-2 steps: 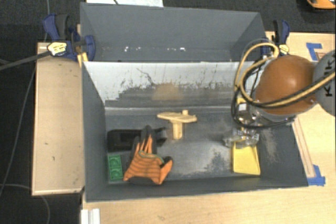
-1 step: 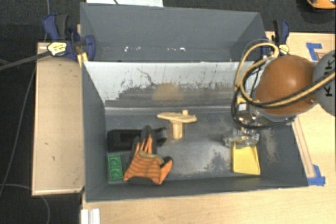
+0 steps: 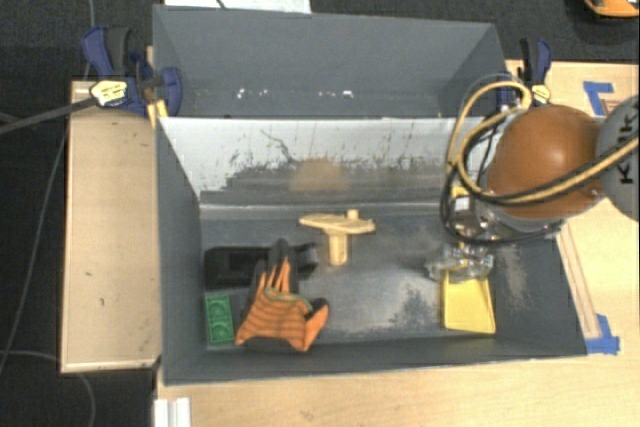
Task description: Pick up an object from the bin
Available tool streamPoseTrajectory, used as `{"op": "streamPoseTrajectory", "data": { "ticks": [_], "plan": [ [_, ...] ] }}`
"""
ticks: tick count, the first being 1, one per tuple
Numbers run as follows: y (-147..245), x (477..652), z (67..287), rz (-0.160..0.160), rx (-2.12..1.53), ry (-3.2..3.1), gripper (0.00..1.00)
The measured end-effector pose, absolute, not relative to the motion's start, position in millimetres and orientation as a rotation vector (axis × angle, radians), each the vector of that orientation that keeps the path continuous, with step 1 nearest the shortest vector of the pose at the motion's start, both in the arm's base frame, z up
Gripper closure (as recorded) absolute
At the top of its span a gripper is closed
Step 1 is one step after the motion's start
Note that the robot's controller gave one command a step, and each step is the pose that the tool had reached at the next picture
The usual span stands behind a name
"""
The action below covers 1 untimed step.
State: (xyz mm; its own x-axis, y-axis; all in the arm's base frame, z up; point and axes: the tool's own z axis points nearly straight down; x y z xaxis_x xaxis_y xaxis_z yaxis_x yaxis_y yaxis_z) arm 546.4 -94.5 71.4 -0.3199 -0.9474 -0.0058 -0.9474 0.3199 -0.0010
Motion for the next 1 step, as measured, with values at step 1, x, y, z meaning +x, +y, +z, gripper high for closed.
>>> {"op": "streamPoseTrajectory", "data": {
  "ticks": [1],
  "plan": [
    [-94.2,546.6,72.8,0.004,-1.826,2.548,1.00]
  ]
}}
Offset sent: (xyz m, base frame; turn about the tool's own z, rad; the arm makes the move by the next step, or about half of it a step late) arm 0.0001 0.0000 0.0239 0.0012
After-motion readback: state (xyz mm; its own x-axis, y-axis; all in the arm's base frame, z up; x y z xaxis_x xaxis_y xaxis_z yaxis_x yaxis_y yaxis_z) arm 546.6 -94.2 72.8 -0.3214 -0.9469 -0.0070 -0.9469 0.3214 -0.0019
